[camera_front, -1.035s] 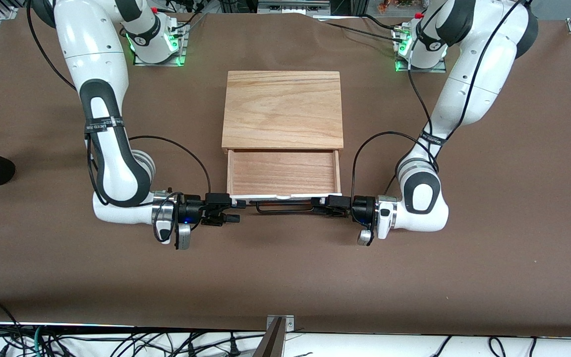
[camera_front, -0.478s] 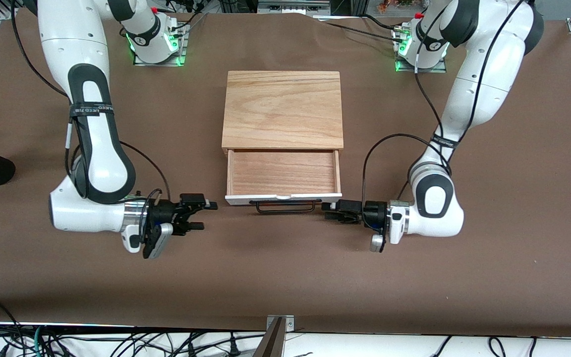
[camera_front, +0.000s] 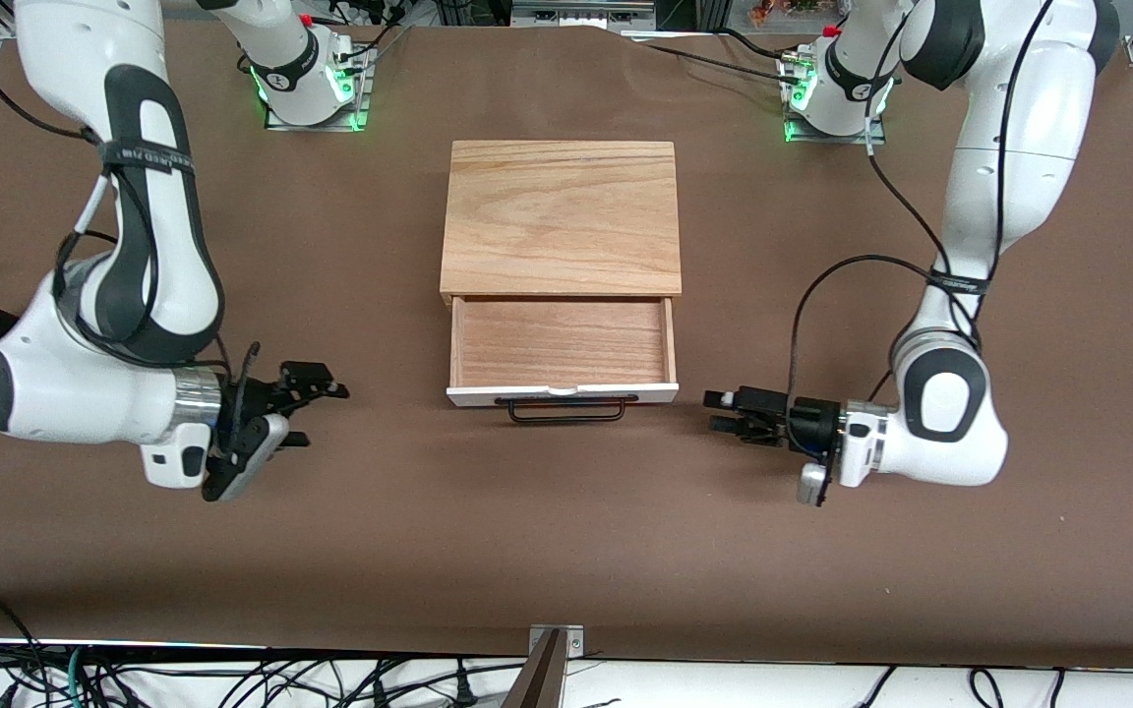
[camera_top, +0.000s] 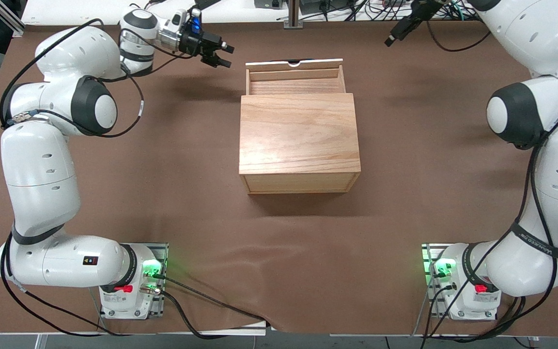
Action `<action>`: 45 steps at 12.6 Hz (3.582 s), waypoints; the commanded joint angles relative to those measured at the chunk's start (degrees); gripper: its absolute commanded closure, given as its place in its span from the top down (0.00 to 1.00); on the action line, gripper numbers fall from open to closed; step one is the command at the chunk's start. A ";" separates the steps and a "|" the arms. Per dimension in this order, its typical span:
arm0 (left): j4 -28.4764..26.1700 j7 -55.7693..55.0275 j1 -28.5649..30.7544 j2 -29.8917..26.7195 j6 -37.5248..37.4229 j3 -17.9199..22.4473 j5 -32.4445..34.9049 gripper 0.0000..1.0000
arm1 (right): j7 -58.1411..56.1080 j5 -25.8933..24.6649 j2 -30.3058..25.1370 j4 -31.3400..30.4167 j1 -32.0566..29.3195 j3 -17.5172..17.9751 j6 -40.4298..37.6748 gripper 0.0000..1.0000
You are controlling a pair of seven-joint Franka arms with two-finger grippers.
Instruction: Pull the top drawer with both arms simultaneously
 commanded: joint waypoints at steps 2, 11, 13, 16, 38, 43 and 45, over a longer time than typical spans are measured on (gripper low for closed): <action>3.70 -0.77 0.41 -1.95 -1.77 1.63 12.78 1.00 | 15.96 -16.06 -6.75 -0.64 1.57 -0.37 -7.32 1.00; 5.37 -0.86 0.42 -7.57 -0.98 3.56 30.63 1.00 | 40.11 -30.78 -24.06 -11.77 -0.33 3.74 -13.05 1.00; 5.37 -0.77 0.42 -9.94 -0.98 4.00 34.13 1.00 | 45.27 -35.95 -30.21 -20.01 -8.21 14.08 -8.16 1.00; 5.28 -0.16 0.24 -13.90 -0.81 3.65 43.71 1.00 | 45.75 -35.19 -38.84 -31.47 -18.54 22.40 -2.33 1.00; -2.96 -42.24 -0.37 -37.63 -10.03 -2.50 64.83 1.00 | 45.56 -33.78 -36.83 -21.29 -20.39 19.41 -7.95 1.00; -5.88 -44.37 0.15 -39.22 -10.21 -2.59 64.13 1.00 | 45.65 -33.78 -36.83 -21.29 -20.39 19.50 -7.95 1.00; -5.44 -44.45 -0.37 -38.87 -10.39 -2.59 64.13 1.00 | 45.65 -33.78 -36.83 -21.29 -20.39 19.50 -7.95 1.00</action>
